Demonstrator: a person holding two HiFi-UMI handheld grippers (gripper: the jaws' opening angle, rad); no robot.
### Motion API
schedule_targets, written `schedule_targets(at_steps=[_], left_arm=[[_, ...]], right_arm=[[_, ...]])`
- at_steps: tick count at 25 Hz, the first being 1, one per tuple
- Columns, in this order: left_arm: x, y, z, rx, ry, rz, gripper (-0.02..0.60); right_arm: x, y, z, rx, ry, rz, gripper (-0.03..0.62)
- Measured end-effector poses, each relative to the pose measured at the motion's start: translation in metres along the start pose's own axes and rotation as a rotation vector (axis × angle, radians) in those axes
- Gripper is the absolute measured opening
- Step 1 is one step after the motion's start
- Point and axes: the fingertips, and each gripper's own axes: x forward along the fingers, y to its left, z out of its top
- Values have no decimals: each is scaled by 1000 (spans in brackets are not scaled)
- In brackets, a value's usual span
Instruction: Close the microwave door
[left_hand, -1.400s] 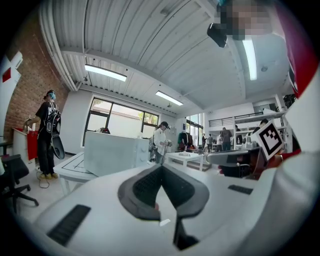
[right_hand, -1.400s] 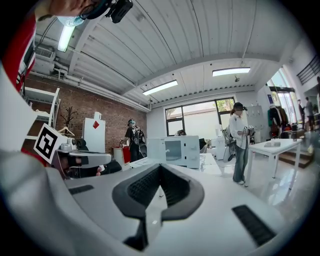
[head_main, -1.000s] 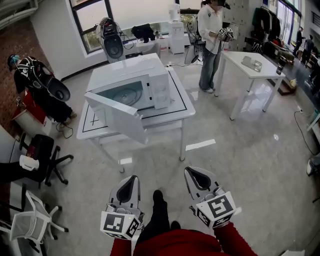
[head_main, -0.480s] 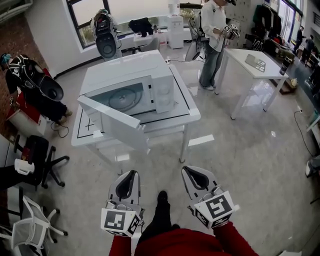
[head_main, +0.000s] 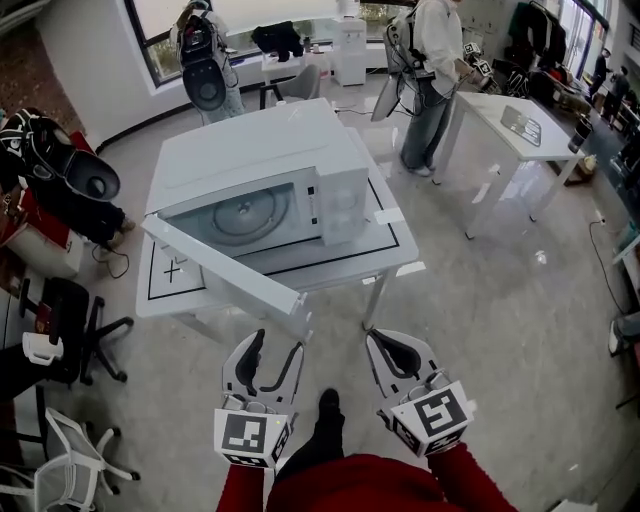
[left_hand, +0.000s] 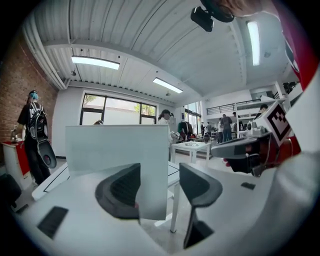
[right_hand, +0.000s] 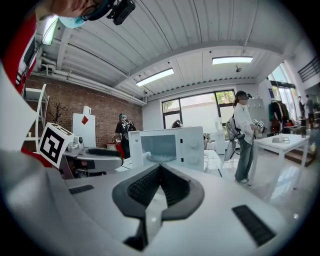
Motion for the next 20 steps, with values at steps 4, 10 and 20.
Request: schedule_targets(at_steps=[4, 10, 20], left_arm=[[14, 5, 0, -10, 8, -30, 244], [26, 7, 2, -9, 2, -60, 244], [55, 6, 9, -50, 0, -129, 242]], right_arm=[[15, -8, 7, -19, -31, -14, 12], [25, -16, 8, -15, -11, -33, 12], [42, -23, 8, 14, 10, -61, 12]])
